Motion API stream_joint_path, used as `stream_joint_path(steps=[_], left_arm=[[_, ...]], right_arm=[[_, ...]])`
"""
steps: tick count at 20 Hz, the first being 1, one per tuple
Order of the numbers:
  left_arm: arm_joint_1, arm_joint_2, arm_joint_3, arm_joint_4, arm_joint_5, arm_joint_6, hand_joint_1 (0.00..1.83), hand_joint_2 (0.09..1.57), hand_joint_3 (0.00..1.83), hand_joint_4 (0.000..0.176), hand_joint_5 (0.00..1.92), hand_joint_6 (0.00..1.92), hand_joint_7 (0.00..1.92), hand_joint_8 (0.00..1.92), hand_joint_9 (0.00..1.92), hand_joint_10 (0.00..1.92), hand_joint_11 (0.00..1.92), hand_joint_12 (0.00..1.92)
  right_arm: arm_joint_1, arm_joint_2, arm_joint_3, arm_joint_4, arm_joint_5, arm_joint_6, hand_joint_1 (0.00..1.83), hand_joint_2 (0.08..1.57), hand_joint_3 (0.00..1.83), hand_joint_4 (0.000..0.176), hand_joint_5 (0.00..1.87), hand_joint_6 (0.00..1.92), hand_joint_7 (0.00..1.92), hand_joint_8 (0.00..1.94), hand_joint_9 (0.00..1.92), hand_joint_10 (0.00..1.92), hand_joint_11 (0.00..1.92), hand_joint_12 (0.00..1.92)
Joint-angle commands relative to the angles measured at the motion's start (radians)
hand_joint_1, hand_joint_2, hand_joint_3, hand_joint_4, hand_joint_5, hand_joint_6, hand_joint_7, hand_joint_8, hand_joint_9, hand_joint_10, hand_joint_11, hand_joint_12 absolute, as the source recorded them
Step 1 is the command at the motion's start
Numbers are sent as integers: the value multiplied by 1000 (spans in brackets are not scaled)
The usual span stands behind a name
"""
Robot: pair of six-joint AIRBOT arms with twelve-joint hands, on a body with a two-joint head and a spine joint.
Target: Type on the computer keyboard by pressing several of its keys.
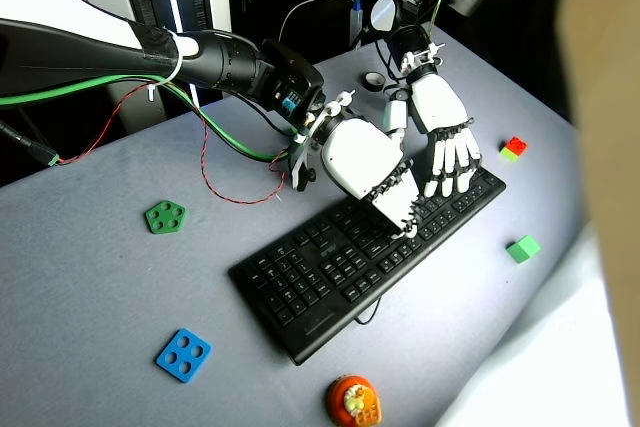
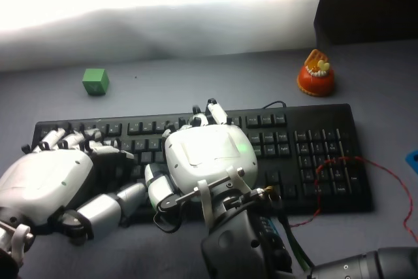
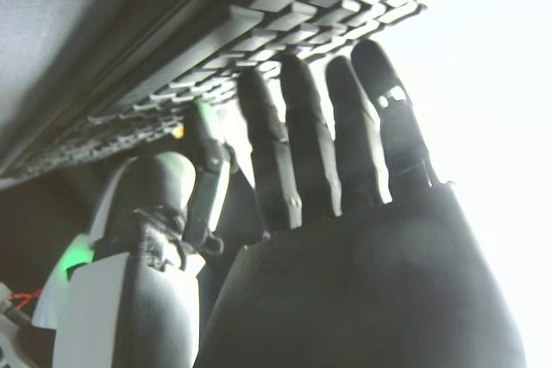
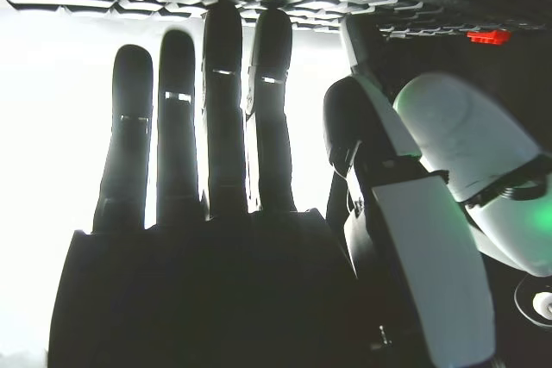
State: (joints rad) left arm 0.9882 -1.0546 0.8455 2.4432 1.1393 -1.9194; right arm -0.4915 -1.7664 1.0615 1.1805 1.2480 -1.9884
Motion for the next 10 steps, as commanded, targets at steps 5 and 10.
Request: stream_joint_path(steps=[5,10], left_arm=[[2,2,0,28,43,1,218,1363,4,0,776,126,442,0,295,26,0,947],[2,2,0,28,45,0,191,1362,0,0,325,1,381,1,380,51,0,1128]], right_arm=[[-3,-2,3,-71,32,2,260,1461,0,0,741,635,676,0,258,452,0,1371],[-3,2,2,-71,37,-12,205,1490,5,0,505,468,774,20,581,508,2,1563]])
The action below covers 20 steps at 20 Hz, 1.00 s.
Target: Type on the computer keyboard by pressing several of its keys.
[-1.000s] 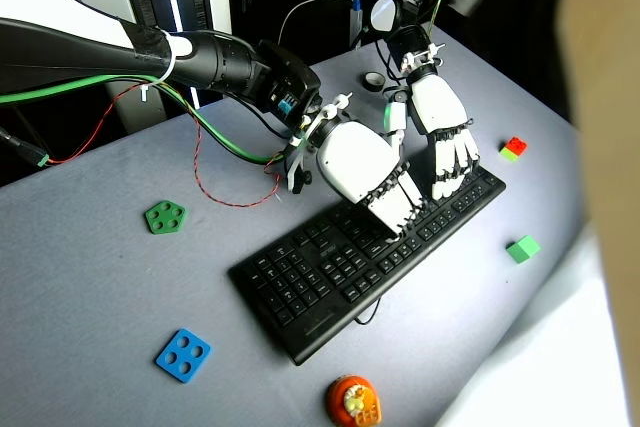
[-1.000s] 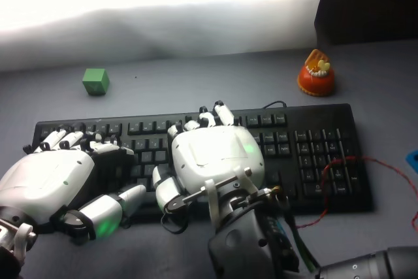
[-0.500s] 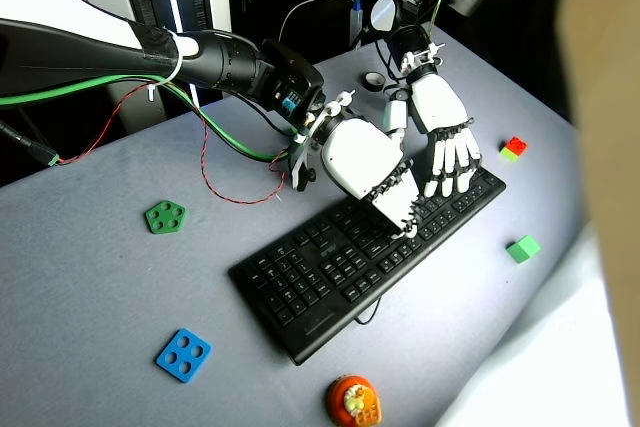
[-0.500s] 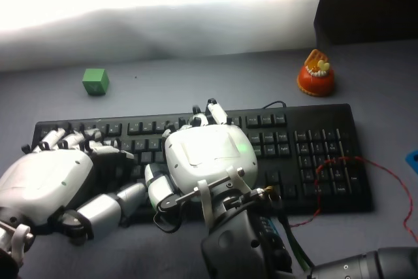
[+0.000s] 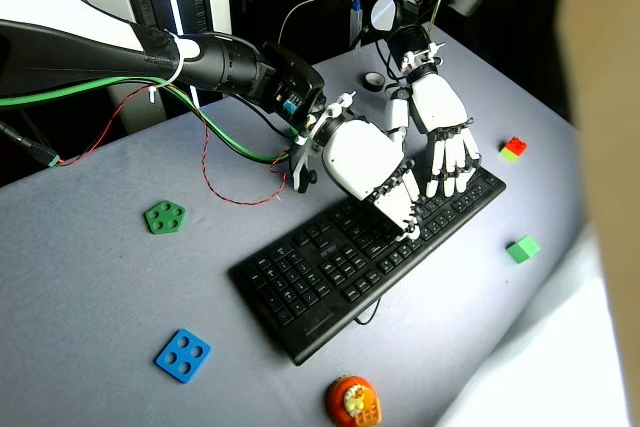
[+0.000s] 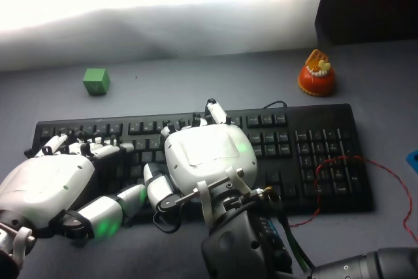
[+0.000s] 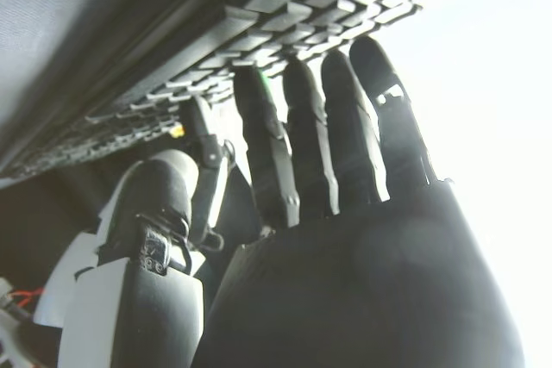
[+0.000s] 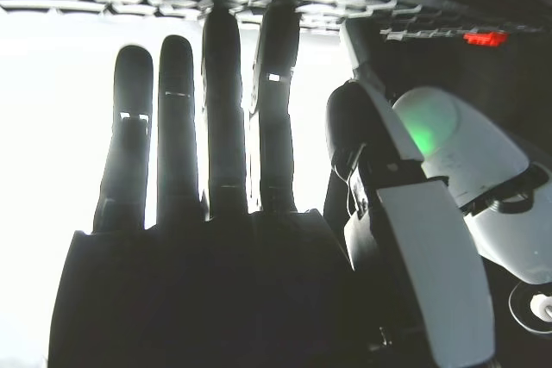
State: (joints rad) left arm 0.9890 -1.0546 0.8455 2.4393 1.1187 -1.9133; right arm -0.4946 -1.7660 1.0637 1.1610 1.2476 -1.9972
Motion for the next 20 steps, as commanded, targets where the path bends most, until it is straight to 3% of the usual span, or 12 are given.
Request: stream_joint_path(steps=[1,3,6,9,20], left_arm=[[1,3,-1,31,67,-6,157,1371,4,0,297,4,374,1,385,50,0,1169],[1,5,-1,31,72,-6,182,1368,2,0,335,18,426,15,442,69,0,1292],[1,12,-2,32,97,-5,111,1388,9,0,305,3,419,7,419,55,0,1293],[24,19,-8,32,199,-4,142,1380,1,0,305,6,430,8,426,53,0,1259],[-17,-46,96,33,224,-6,158,1381,0,0,295,2,414,0,392,22,0,1172]], right_arm=[[0,2,-1,-52,38,-5,207,1493,5,0,490,466,772,15,582,519,33,1560],[0,4,-2,-52,38,-8,194,1503,2,0,397,511,754,3,572,622,119,1562],[-1,6,-3,-52,38,-11,164,1512,4,0,369,520,747,1,585,648,155,1556],[0,15,-15,-52,39,-23,150,1517,4,0,384,533,746,1,561,647,120,1568],[72,223,-226,-55,20,-66,171,1505,0,0,431,555,743,6,474,630,49,1615]])
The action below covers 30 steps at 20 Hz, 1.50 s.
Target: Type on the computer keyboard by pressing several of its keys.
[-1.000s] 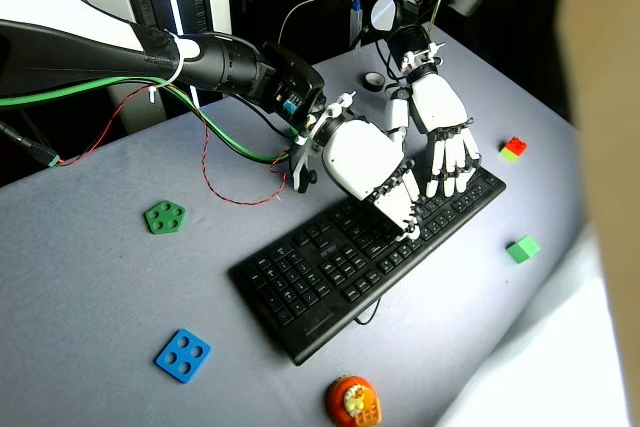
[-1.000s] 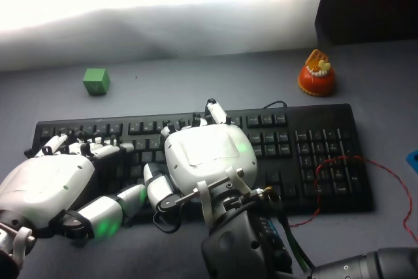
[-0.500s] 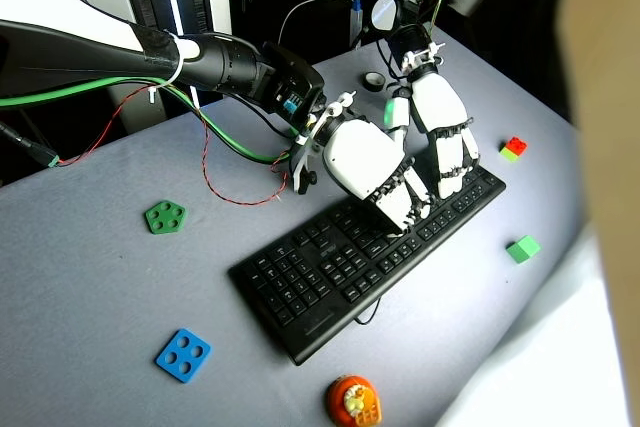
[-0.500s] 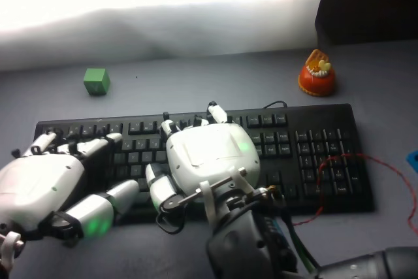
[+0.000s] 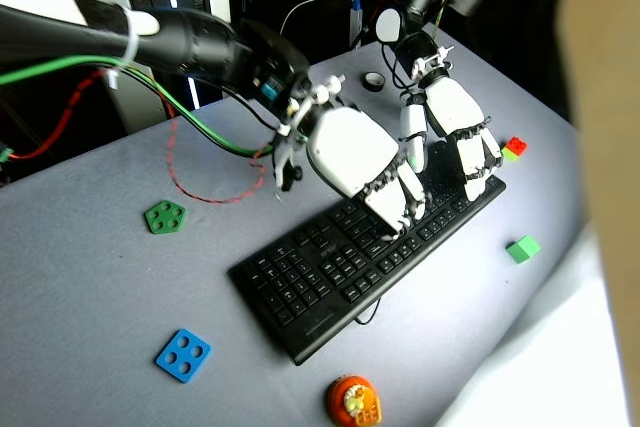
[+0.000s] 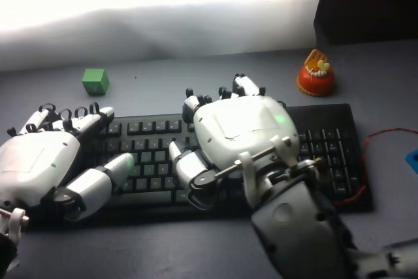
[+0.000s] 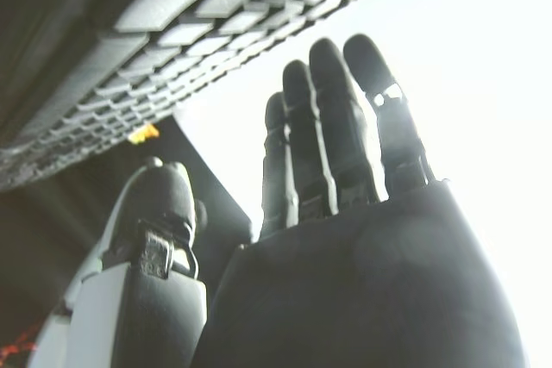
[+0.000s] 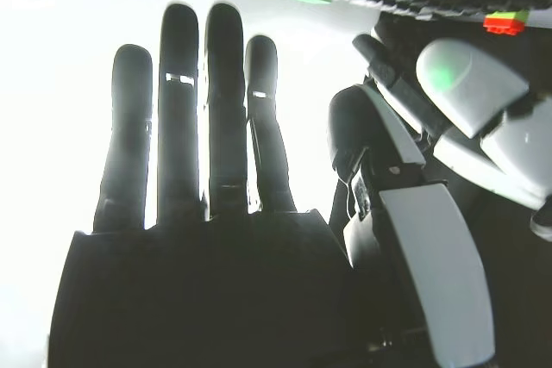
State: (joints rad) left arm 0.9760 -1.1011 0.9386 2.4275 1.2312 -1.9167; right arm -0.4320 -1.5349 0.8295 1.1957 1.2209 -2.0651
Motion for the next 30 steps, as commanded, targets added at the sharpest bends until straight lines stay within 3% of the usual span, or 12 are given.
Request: stream_joint_path(steps=[1,5,6,7,8,10,13,15,16,18,20,30], left_arm=[[-4,-2,6,45,110,-2,184,1377,0,1,294,2,405,1,385,18,0,1158],[-11,-20,20,45,107,0,405,1320,0,5,228,4,355,4,346,2,0,1098],[-11,-20,21,45,107,2,561,1276,0,3,170,1,297,1,290,0,0,1031],[-11,-20,22,45,107,2,942,1127,0,52,60,0,179,0,158,0,0,817],[-12,-20,23,45,107,2,942,1127,0,52,60,0,179,0,158,0,0,817],[-17,-18,24,48,99,-3,1107,1065,0,62,1,0,34,0,45,1,0,618],[-14,-13,27,64,93,-7,1113,998,0,63,0,0,28,4,43,4,0,665],[-9,-12,23,64,93,-10,1074,995,0,62,0,0,45,3,46,3,0,551],[-9,-12,20,64,93,-10,1048,1024,1,61,1,0,64,5,63,9,0,595],[-9,-12,14,64,93,-16,339,1191,36,38,45,13,170,22,175,44,0,877],[-8,-7,10,64,93,-16,49,1250,12,29,90,15,209,10,208,37,0,899],[11,10,-6,74,88,-25,0,1237,0,21,155,2,231,0,204,2,0,936]], right_arm=[[10,15,-14,-100,44,-2,170,1507,0,0,434,555,742,6,477,628,52,1614],[18,73,-50,-105,33,-18,208,1497,0,0,423,550,735,2,465,633,44,1629],[20,79,-52,-105,33,-22,225,1491,0,0,435,550,744,5,474,635,58,1619],[23,84,-54,-105,33,-24,223,1490,0,0,431,549,740,3,471,632,41,1613],[26,88,-57,-105,31,-26,223,1490,0,0,431,549,740,3,471,632,41,1613],[31,94,-62,-105,29,-29,221,1493,0,0,435,551,740,2,481,636,49,1616],[40,95,-62,-105,27,-38,227,1492,0,0,438,553,750,6,482,634,48,1615],[43,95,-64,-105,25,-40,227,1492,0,0,435,550,742,2,481,631,48,1611],[44,96,-66,-105,25,-42,225,1492,0,0,439,552,745,3,483,632,49,1612],[42,102,-76,-105,22,-45,225,1494,0,0,435,550,745,3,481,631,47,1612],[40,108,-85,-105,20,-46,207,1500,1,0,428,549,744,2,473,636,37,1620],[42,113,-92,-105,16,-50,179,1504,3,0,437,548,746,1,474,648,26,1628]])
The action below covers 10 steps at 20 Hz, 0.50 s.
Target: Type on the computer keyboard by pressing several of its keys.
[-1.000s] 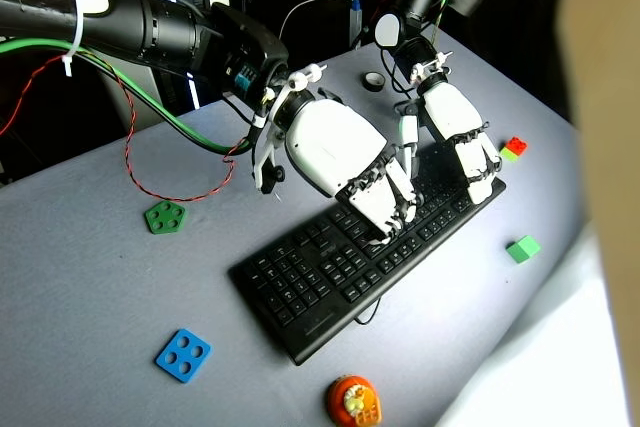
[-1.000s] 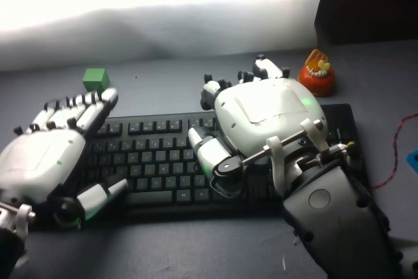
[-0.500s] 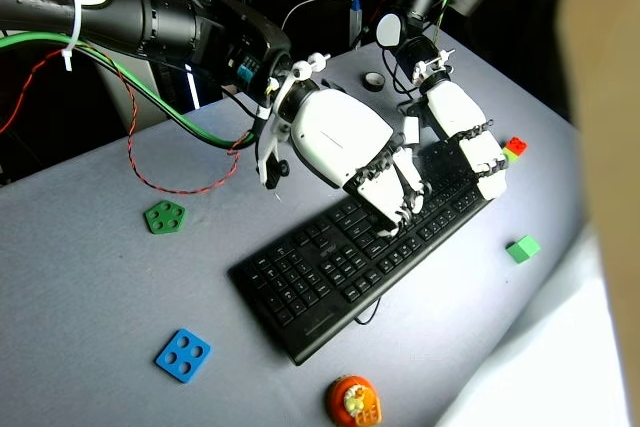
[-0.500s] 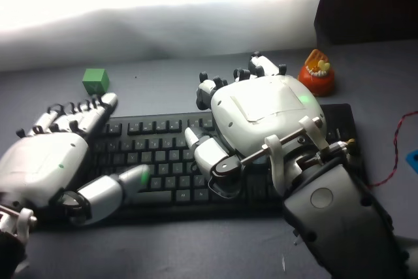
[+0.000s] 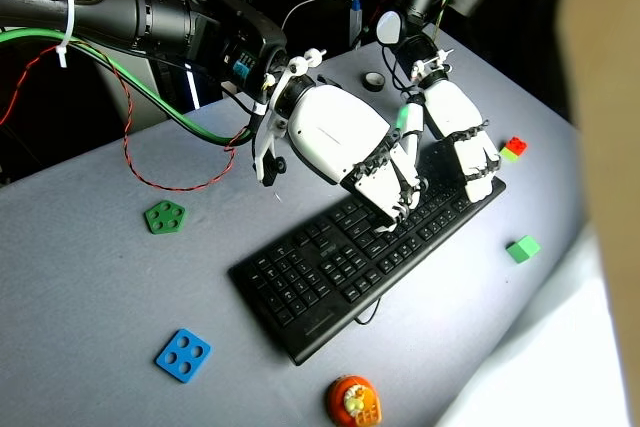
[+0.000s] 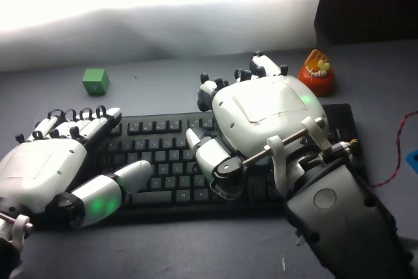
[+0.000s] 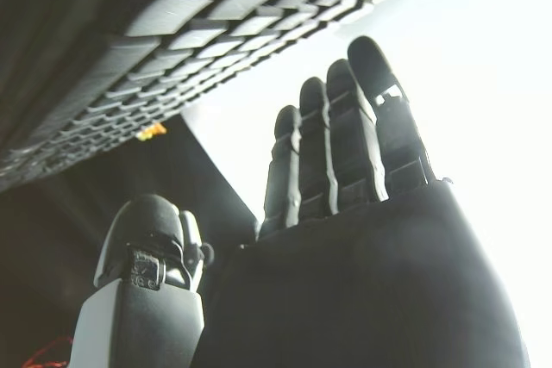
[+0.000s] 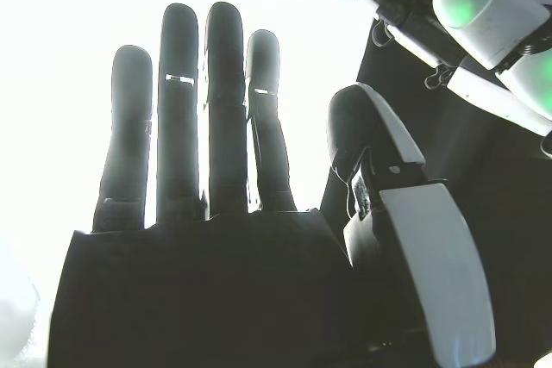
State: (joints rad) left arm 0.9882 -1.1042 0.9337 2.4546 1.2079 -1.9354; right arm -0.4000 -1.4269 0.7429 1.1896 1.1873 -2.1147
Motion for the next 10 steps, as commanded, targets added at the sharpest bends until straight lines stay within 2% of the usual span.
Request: stream_joint_path(steps=[1,4,5,8,9,10], left_arm=[[-1,14,-2,47,111,-6,0,1237,0,21,155,2,231,0,204,2,0,936],[3,15,-3,47,111,-6,0,1252,5,15,168,7,242,5,215,7,0,939],[4,14,-2,47,111,-6,0,1275,6,5,169,3,245,1,210,3,0,888],[5,14,-3,47,110,-6,0,1275,2,6,163,4,254,2,230,9,0,950],[5,14,-3,47,109,-6,83,1272,0,15,167,6,252,1,231,8,0,978],[5,14,-3,47,108,-6,345,1244,0,16,164,4,241,5,225,5,0,964]], right_arm=[[10,5,-6,-98,49,-1,179,1504,3,0,437,548,746,1,474,648,26,1628],[11,5,-6,-98,48,-3,208,1497,0,0,449,552,758,5,481,648,33,1626],[11,5,-6,-98,47,-3,252,1486,0,0,462,551,764,6,493,643,45,1613],[13,4,-6,-98,46,-4,221,1492,0,0,465,551,763,5,497,639,51,1609],[13,4,-6,-98,45,-4,233,1490,0,0,466,541,764,4,504,626,53,1600],[14,4,-6,-98,45,-4,234,1490,0,0,460,539,762,3,505,625,54,1601]])
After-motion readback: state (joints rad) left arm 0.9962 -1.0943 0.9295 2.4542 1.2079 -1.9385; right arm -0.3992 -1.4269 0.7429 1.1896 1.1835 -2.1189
